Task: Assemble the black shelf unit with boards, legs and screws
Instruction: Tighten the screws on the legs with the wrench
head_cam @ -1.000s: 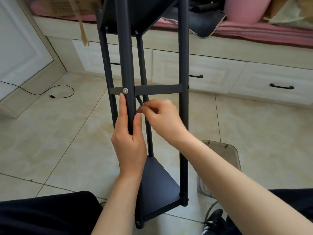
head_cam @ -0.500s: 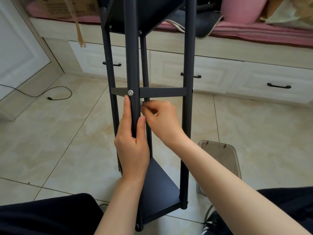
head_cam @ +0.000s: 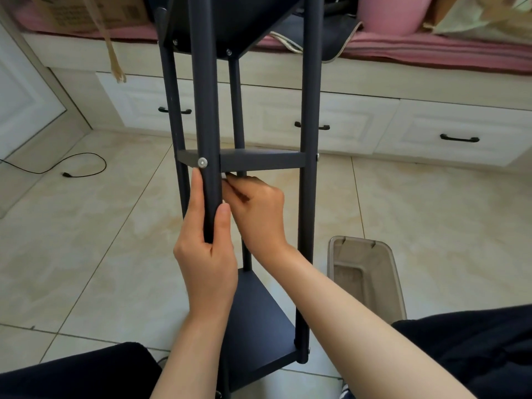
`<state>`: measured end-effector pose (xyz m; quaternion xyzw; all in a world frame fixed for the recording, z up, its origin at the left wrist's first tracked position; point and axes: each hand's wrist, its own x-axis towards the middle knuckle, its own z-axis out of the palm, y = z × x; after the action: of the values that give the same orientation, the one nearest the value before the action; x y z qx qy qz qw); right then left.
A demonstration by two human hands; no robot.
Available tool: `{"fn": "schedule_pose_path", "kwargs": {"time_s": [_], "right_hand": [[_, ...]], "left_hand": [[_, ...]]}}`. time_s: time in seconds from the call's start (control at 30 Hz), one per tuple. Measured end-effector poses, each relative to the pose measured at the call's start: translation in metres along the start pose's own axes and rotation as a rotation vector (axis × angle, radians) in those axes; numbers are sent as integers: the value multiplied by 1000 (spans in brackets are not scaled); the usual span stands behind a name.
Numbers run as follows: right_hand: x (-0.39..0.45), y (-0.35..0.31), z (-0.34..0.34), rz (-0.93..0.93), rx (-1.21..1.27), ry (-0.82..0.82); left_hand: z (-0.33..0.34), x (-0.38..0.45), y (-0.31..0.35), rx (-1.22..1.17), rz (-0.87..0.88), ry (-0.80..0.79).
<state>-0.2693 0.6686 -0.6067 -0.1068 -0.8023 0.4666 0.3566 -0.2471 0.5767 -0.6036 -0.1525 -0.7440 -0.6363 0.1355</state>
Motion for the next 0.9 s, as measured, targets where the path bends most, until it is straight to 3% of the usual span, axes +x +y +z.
{"fn": "schedule_pose_path", "kwargs": {"time_s": [0.4, 0.67, 0.9], "right_hand": [[0, 4, 22, -18, -2, 147], [-6, -2, 10, 42, 45, 50], [-8, -14, -23, 134, 14, -169]], "left_hand": [[-4, 1, -2, -53, -11, -15], [-6, 2, -3, -36, -7, -14], [-9, 3, -11, -62, -11, -9]]}}
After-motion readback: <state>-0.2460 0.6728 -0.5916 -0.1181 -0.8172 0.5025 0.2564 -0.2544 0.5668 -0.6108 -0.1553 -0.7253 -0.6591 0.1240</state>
